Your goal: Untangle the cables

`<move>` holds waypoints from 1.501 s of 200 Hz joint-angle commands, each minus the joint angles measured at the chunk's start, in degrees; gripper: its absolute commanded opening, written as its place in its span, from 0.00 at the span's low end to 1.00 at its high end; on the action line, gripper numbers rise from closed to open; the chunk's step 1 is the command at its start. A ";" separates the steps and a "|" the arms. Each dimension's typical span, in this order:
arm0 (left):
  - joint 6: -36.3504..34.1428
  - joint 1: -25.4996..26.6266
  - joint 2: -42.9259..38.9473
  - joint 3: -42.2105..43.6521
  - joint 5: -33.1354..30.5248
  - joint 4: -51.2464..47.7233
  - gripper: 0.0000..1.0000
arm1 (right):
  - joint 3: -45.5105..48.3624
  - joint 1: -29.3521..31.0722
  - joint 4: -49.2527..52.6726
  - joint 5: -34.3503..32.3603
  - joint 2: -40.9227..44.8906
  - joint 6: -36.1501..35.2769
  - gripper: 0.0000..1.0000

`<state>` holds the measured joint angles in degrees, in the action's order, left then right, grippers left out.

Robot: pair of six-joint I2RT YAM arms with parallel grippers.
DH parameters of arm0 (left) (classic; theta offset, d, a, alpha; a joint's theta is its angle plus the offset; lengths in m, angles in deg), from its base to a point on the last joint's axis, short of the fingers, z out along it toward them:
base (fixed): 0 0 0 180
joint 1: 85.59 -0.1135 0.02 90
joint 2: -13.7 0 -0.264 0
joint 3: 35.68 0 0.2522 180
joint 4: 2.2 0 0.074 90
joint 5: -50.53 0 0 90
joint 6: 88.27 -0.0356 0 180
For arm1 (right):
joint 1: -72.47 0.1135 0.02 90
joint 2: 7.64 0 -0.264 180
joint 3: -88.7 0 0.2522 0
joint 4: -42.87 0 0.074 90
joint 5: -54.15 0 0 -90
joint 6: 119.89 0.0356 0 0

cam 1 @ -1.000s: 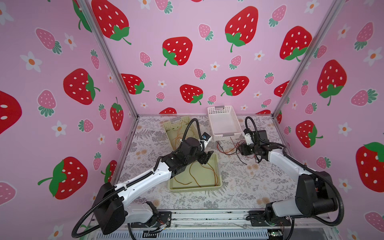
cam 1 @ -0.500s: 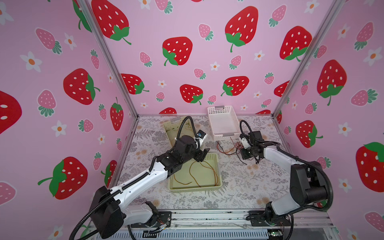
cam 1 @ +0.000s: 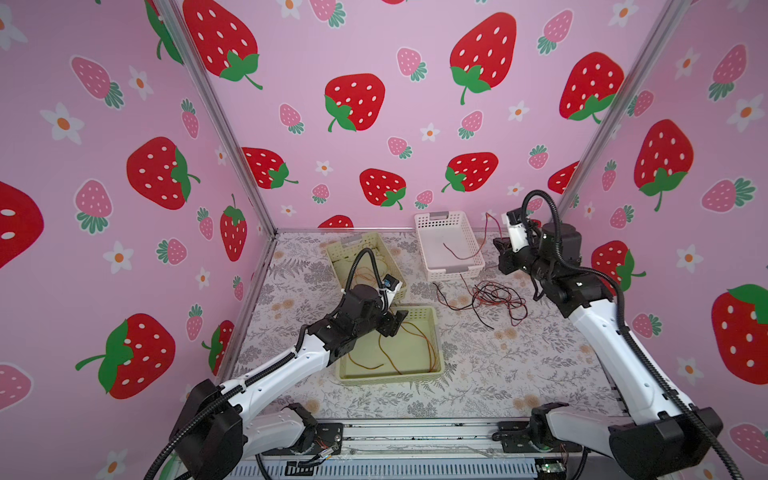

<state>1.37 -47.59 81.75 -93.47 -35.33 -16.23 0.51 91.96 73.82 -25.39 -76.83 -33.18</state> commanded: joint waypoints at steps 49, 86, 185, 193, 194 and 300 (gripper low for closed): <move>-4.17 0.81 -4.41 -1.76 -3.29 10.44 0.75 | -13.49 6.73 -4.36 12.50 -2.94 0.45 0.00; -2.19 -3.72 -11.01 -2.60 -7.33 3.83 0.75 | -16.73 12.62 -2.93 16.35 -5.02 2.38 0.00; -3.35 -17.37 -16.66 -3.58 -12.21 -4.11 0.73 | -4.29 22.50 -11.09 25.55 -3.77 18.07 0.00; -3.03 -18.25 -16.43 -3.76 -11.14 -4.12 0.73 | -3.36 23.19 -11.51 26.28 -3.20 19.01 0.00; -2.96 -18.32 -16.40 -3.77 -11.07 -4.12 0.73 | -3.26 23.30 -11.49 26.32 -3.13 19.06 0.00; -2.80 -18.84 -13.57 -6.14 -7.13 -4.86 0.72 | 8.78 28.77 -11.84 24.46 -0.48 21.30 0.00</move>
<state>-0.49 -66.22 67.85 -96.40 -43.46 -20.45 5.62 120.48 62.43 0.36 -75.78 -11.73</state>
